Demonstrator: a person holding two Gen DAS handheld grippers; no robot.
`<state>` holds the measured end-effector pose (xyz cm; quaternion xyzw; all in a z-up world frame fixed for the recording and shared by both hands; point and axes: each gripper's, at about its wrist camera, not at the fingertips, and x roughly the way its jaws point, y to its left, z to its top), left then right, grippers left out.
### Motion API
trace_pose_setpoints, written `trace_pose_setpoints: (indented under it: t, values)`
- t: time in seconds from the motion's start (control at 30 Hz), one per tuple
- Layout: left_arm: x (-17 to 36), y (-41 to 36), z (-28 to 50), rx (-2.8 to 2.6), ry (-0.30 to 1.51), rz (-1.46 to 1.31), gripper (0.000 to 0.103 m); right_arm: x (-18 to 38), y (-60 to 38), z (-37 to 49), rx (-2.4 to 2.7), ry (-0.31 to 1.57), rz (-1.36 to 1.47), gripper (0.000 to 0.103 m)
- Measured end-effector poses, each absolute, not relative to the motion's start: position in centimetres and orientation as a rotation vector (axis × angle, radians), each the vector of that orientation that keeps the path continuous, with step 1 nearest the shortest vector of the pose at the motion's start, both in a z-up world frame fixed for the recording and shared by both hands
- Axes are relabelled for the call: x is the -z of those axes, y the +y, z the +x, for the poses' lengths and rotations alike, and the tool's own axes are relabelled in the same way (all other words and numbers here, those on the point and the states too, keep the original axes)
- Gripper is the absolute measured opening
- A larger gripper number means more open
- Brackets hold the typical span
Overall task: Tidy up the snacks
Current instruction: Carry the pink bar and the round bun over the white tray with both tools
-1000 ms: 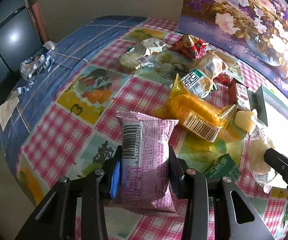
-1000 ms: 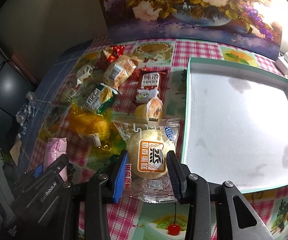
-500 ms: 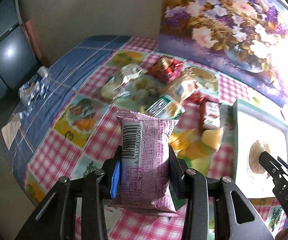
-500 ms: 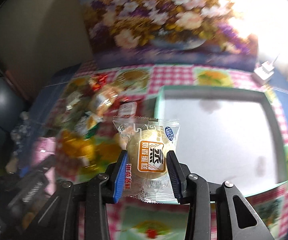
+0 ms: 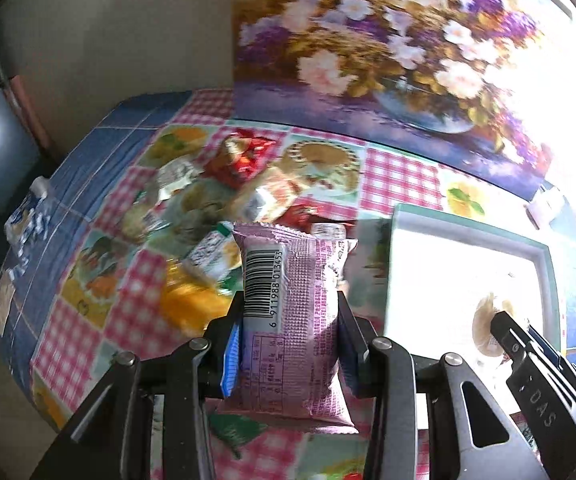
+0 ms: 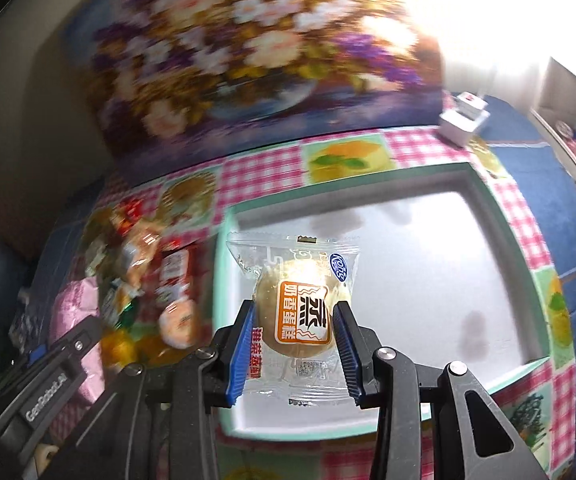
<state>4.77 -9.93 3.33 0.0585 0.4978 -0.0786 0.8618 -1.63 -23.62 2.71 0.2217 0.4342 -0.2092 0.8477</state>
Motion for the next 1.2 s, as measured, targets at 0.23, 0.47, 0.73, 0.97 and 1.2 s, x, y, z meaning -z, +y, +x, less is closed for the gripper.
trace_pose_setpoints:
  t: [0.23,0.47,0.73,0.97,1.2]
  values:
    - [-2.9,-15.2,5.0,0.234,1.056,0.169,0.042,-2.6,-28.4,-2.6,0.564,0.901,0.512,0.042]
    - [-1.3,-19.4,5.9,0.276,1.074,0.208,0.042,-2.2,-31.5,-2.8,0.675,0.900,0.485,0.042]
    - [-0.2,-22.7,7.0,0.297,1.068,0.226,0.043,-1.6,-33.7,-2.0,0.726,0.903,0.483,0.042]
    - [0.8,-24.5,8.1,0.306,1.068,0.232,0.043,0.0,-35.3,-1.8,0.733,0.913,0.543,0.042]
    - [1.3,-24.8,8.4,0.307,1.078,0.229,0.046,0.5,-36.3,-2.0,0.742,0.913,0.585,0.042]
